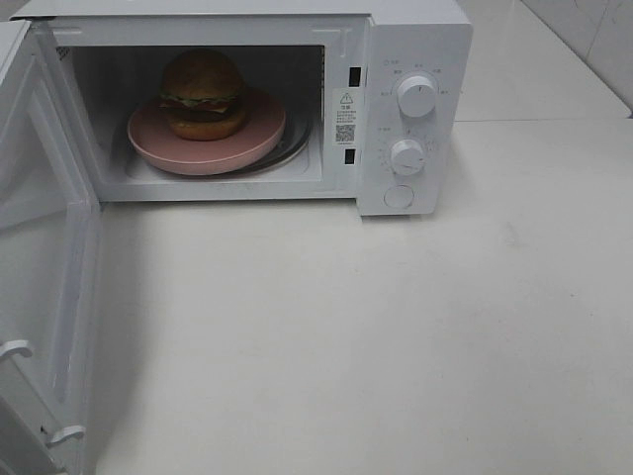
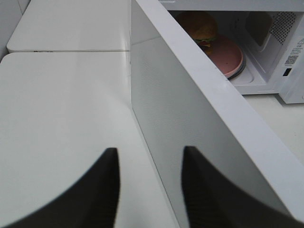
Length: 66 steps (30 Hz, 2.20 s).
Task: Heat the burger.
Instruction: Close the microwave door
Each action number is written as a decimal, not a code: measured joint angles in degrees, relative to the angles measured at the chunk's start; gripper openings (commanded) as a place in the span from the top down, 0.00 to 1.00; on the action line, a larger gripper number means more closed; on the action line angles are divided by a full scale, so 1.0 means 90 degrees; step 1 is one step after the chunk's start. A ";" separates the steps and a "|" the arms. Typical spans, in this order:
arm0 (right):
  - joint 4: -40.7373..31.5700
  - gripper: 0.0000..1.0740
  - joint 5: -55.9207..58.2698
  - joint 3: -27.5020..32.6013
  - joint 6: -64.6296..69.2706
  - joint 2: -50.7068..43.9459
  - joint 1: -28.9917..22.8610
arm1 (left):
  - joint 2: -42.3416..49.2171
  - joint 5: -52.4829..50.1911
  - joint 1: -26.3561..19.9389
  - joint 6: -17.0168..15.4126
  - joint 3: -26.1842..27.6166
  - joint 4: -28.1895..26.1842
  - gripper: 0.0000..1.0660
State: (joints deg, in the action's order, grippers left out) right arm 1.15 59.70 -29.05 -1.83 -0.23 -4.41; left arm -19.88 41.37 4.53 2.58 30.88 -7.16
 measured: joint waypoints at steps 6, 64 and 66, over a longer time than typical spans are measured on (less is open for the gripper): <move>0.0000 0.29 0.0000 0.0000 0.0000 0.0000 0.0000 | -0.0656 -0.0216 0.0000 -0.0038 0.0000 0.0216 1.00; 0.0000 0.30 0.0000 0.0000 0.0000 0.0000 0.0000 | -0.4794 -0.4845 0.0840 0.0999 -0.0681 0.0013 1.00; 0.0000 0.30 0.0000 0.0000 0.0000 0.0000 0.0000 | -0.4921 -0.5112 0.1095 0.0999 -0.0681 0.0013 1.00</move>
State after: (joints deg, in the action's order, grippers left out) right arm 1.15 59.70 -29.05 -1.83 -0.23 -4.41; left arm -64.17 -4.64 14.38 11.57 24.75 -7.05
